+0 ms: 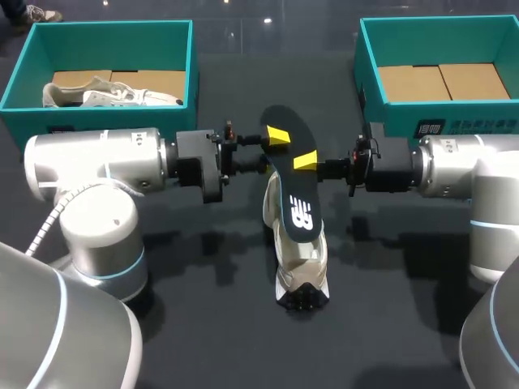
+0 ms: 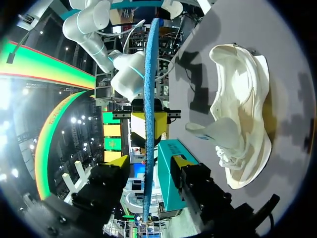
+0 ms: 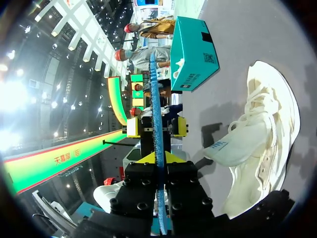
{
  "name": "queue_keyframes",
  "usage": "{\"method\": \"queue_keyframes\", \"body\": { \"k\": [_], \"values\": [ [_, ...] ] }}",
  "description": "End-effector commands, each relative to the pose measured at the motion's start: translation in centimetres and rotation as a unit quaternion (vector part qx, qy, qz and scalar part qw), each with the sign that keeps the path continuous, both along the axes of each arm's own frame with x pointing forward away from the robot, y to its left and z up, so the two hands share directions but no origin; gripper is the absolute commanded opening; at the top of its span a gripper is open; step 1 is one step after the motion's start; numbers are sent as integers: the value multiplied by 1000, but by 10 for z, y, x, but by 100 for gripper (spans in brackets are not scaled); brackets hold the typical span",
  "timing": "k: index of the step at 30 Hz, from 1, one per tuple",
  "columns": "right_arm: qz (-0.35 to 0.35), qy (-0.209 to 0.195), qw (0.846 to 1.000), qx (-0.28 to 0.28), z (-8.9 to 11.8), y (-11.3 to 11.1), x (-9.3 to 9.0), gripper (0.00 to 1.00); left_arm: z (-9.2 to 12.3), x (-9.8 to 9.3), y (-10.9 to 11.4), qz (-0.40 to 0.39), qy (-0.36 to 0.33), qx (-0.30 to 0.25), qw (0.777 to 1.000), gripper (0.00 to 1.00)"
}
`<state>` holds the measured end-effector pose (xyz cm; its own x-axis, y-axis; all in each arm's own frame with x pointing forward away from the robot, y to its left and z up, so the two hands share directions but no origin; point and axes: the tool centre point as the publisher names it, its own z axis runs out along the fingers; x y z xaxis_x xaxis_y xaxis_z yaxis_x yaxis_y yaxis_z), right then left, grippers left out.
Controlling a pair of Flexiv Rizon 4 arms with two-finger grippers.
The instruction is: Take the shoe out of the shoebox, open the shoe tongue, remove and reinsert the insole, then place the shoe into the shoebox
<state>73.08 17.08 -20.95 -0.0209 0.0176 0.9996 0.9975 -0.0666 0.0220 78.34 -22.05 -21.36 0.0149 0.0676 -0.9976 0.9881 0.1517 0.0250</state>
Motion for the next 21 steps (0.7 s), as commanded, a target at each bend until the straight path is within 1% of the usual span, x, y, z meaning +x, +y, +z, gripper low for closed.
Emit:
{"method": "queue_keyframes", "body": {
  "k": [1,6,7,11,12,13,14,21],
  "values": [
    [-1,0,1000,-1,0,1,-1,0,-2,-1,-11,6,-3,-2,1000,46],
    [-1,0,1000,-1,0,1,-1,0,0,-2,-17,3,-7,2,1000,42],
    [-1,0,1000,-1,0,1,-1,0,0,-3,-18,5,-11,5,1000,40],
    [-1,0,1000,-1,0,1,-1,0,-1,-6,-19,8,-13,8,1000,27],
    [-1,0,1000,-1,0,1,-1,0,-1,-5,-19,10,-14,9,1000,21],
    [-1,0,1000,-1,0,1,-1,0,-2,-5,-19,13,-15,11,1000,6],
    [-1,0,1000,-1,0,1,-1,0,-2,-4,-19,17,-18,13,1000,0],
    [-1,0,1000,-1,0,1,-1,0,-3,-2,-21,23,-23,15,999,0]
  ]
}}
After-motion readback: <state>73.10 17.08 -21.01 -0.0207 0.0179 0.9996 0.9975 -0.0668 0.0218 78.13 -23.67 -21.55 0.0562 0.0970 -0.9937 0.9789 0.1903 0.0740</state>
